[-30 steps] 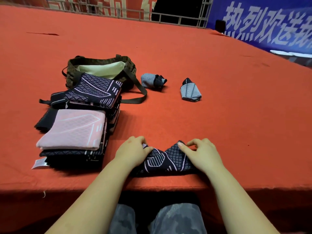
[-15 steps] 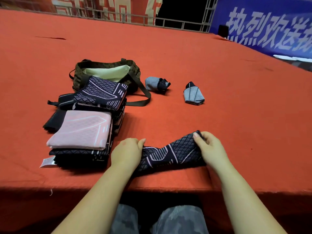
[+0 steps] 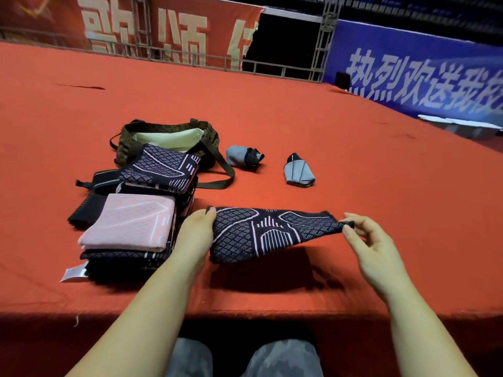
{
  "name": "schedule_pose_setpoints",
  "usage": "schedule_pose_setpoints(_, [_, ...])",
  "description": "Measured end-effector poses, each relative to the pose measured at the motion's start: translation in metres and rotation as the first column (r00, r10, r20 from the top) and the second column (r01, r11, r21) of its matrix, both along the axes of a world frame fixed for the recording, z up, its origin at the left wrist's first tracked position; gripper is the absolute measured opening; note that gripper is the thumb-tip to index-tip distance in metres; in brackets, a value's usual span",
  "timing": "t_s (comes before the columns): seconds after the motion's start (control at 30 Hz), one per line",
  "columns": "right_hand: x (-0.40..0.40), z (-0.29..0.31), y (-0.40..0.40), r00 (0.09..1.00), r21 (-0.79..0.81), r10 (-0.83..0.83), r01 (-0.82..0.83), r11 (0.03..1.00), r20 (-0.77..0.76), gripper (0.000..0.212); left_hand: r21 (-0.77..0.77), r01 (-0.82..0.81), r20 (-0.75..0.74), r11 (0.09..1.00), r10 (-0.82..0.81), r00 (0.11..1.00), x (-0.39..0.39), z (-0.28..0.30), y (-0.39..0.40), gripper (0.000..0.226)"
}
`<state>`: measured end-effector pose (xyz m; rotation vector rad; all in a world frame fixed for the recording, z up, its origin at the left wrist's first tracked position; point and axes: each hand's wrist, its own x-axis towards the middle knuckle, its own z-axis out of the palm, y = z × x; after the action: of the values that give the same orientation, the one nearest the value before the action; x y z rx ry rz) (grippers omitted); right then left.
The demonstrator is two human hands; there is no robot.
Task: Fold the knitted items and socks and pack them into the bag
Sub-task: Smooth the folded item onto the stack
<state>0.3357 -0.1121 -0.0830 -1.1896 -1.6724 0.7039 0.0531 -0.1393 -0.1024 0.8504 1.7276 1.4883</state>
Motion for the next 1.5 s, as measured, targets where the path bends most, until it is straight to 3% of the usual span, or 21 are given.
schedule_pose_setpoints(0.07, [0.003, -0.005, -0.003, 0.994, -0.012, 0.006, -0.005, 1.000, 0.105, 0.027, -0.006, 0.062, -0.098, 0.998, -0.062, 0.993, 0.002, 0.001, 0.000, 0.021])
schedule_pose_setpoints(0.1, [0.003, -0.010, -0.004, 0.988, -0.033, 0.004, 0.001, 0.999, 0.154, 0.024, -0.094, 0.080, -0.188, 0.992, -0.097, 0.977, 0.004, -0.001, -0.001, 0.022])
schedule_pose_setpoints(0.17, [-0.001, -0.025, -0.005, 0.976, -0.116, 0.006, 0.020, 0.993, 0.219, 0.020, -0.408, 0.062, -0.397, 0.911, -0.238, 0.886, 0.009, -0.014, -0.002, 0.071])
schedule_pose_setpoints(0.23, [-0.008, -0.042, -0.003, 0.959, -0.230, -0.024, 0.092, 0.969, 0.284, 0.018, -0.560, 0.025, -0.503, 0.828, -0.363, 0.785, 0.016, -0.022, -0.007, 0.094])
schedule_pose_setpoints(0.33, [-0.024, -0.057, 0.004, 0.922, -0.384, -0.123, 0.270, 0.883, 0.366, 0.036, -0.527, 0.022, -0.480, 0.850, -0.319, 0.817, 0.016, -0.036, -0.001, 0.082])
schedule_pose_setpoints(0.47, [-0.043, -0.060, 0.014, 0.883, -0.417, -0.191, 0.381, 0.825, 0.429, 0.054, -0.507, -0.015, -0.424, 0.862, -0.234, 0.875, 0.006, -0.039, 0.011, 0.060])
schedule_pose_setpoints(0.57, [-0.050, -0.061, 0.019, 0.895, -0.455, -0.153, 0.353, 0.818, 0.419, 0.052, -0.508, -0.013, -0.396, 0.861, -0.221, 0.891, 0.002, -0.042, 0.015, 0.053])
schedule_pose_setpoints(0.63, [-0.048, -0.061, 0.019, 0.901, -0.416, -0.168, 0.342, 0.843, 0.399, 0.046, -0.424, 0.028, -0.364, 0.905, -0.198, 0.910, 0.004, -0.041, 0.012, 0.046])
schedule_pose_setpoints(0.7, [-0.043, -0.062, 0.018, 0.897, -0.353, -0.220, 0.363, 0.862, 0.383, 0.042, -0.353, 0.015, -0.393, 0.935, -0.163, 0.905, 0.007, -0.041, 0.005, 0.055])
schedule_pose_setpoints(0.73, [-0.041, -0.063, 0.017, 0.877, -0.315, -0.249, 0.393, 0.864, 0.411, 0.043, -0.363, -0.022, -0.482, 0.932, -0.167, 0.860, 0.010, -0.042, 0.002, 0.064])
schedule_pose_setpoints(0.8, [-0.044, -0.065, 0.010, 0.781, -0.158, -0.327, 0.471, 0.868, 0.532, 0.052, -0.303, -0.138, -0.764, 0.943, -0.153, 0.627, 0.014, -0.046, -0.006, 0.074])
schedule_pose_setpoints(0.83, [-0.051, -0.065, 0.006, 0.758, -0.049, -0.357, 0.454, 0.889, 0.546, 0.055, -0.195, -0.116, -0.856, 0.974, -0.111, 0.505, 0.018, -0.048, -0.007, 0.071])
schedule_pose_setpoints(0.9, [-0.073, -0.063, -0.001, 0.828, 0.087, -0.260, 0.251, 0.964, 0.497, 0.052, 0.003, 0.133, -0.930, 0.991, -0.046, 0.365, 0.031, -0.051, -0.004, 0.058])
schedule_pose_setpoints(0.93, [-0.085, -0.063, -0.003, 0.859, 0.072, -0.128, 0.106, 0.992, 0.496, 0.048, -0.036, 0.272, -0.954, 0.962, -0.114, 0.276, 0.040, -0.051, -0.002, 0.054])
schedule_pose_setpoints(1.0, [-0.101, -0.069, -0.004, 0.823, -0.092, 0.119, -0.081, 0.992, 0.555, 0.047, -0.327, 0.350, -0.905, 0.878, -0.397, 0.152, 0.050, -0.053, -0.001, 0.055])
schedule_pose_setpoints(1.03, [-0.102, -0.075, -0.001, 0.766, -0.185, 0.178, -0.079, 0.980, 0.617, 0.050, -0.474, 0.312, -0.830, 0.824, -0.536, 0.153, 0.047, -0.057, 0.000, 0.059])
schedule_pose_setpoints(1.1, [-0.089, -0.085, 0.004, 0.630, -0.270, 0.188, 0.036, 0.962, 0.753, 0.059, -0.595, 0.220, -0.756, 0.773, -0.631, 0.175, 0.034, -0.066, 0.001, 0.064])
schedule_pose_setpoints(1.2, [-0.066, -0.088, 0.007, 0.559, -0.258, 0.112, 0.190, 0.947, 0.822, 0.070, -0.544, 0.168, -0.783, 0.822, -0.570, 0.250, 0.022, -0.070, 0.001, 0.060])
schedule_pose_setpoints(1.33, [-0.065, -0.085, 0.008, 0.533, -0.271, 0.124, 0.207, 0.940, 0.837, 0.072, -0.439, -0.029, -0.845, 0.898, -0.402, 0.353, 0.014, -0.059, 0.012, 0.049])
schedule_pose_setpoints(1.43, [-0.068, -0.081, 0.008, 0.507, -0.289, 0.144, 0.221, 0.932, 0.850, 0.071, -0.539, -0.070, -0.702, 0.840, -0.402, 0.587, 0.003, -0.047, 0.023, 0.041])
schedule_pose_setpoints(1.5, [-0.074, -0.076, 0.008, 0.502, -0.276, 0.124, 0.241, 0.930, 0.856, 0.069, -0.466, 0.013, -0.531, 0.884, -0.292, 0.795, 0.003, -0.043, 0.025, 0.033])
